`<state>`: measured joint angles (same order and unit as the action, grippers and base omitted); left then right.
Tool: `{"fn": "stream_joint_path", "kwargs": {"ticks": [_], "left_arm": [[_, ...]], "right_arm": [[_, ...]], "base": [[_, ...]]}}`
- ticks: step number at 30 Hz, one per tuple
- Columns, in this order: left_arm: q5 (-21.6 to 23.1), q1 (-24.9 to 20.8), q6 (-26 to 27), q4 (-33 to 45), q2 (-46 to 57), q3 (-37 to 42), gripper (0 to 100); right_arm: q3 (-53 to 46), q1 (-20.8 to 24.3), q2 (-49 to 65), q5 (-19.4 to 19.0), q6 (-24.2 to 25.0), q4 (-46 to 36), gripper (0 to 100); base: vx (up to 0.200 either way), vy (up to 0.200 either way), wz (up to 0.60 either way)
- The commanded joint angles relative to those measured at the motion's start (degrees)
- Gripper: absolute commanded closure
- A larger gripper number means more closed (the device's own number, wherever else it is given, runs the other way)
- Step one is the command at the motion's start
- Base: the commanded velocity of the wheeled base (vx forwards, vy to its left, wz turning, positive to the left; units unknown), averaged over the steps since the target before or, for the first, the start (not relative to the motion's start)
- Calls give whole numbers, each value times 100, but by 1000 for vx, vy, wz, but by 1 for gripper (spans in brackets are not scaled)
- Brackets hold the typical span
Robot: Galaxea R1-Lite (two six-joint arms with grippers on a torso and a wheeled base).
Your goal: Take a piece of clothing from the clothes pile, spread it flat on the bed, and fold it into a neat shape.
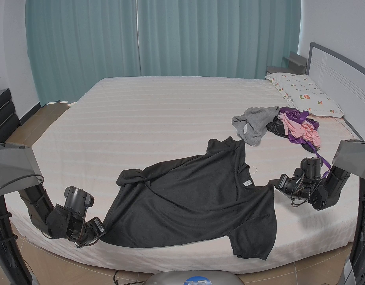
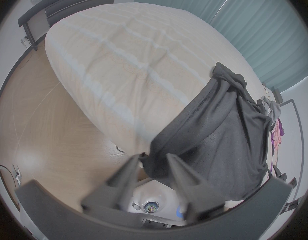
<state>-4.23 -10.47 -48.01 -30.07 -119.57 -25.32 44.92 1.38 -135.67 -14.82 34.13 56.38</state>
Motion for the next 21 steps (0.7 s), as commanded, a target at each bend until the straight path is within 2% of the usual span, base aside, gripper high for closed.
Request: {"fn": "stream_joint_path", "kwargs": {"ticks": [1,7,13,20,21], "left_arm": [[80,-8,-25,-7,30,-26,0],[423,116,-95,-245,496,-61,0],[458,133,-192,-350,707,-210,0],[485,221,-429,-341,627,-421,0],[502,239,-446,-332,627,-439,0]], "right_arm": [[-36,-6,-65,-64,6,13,0],[-388,-164,506,-267,85,22,0],[-1170,-243,1174,-372,41,84,0],[-1952,-173,1368,-407,102,822,0],[-1996,-173,1350,-416,111,892,0]], "base": [[0,0,0],[0,0,0],[0,0,0],[0,0,0],[200,0,0]]}}
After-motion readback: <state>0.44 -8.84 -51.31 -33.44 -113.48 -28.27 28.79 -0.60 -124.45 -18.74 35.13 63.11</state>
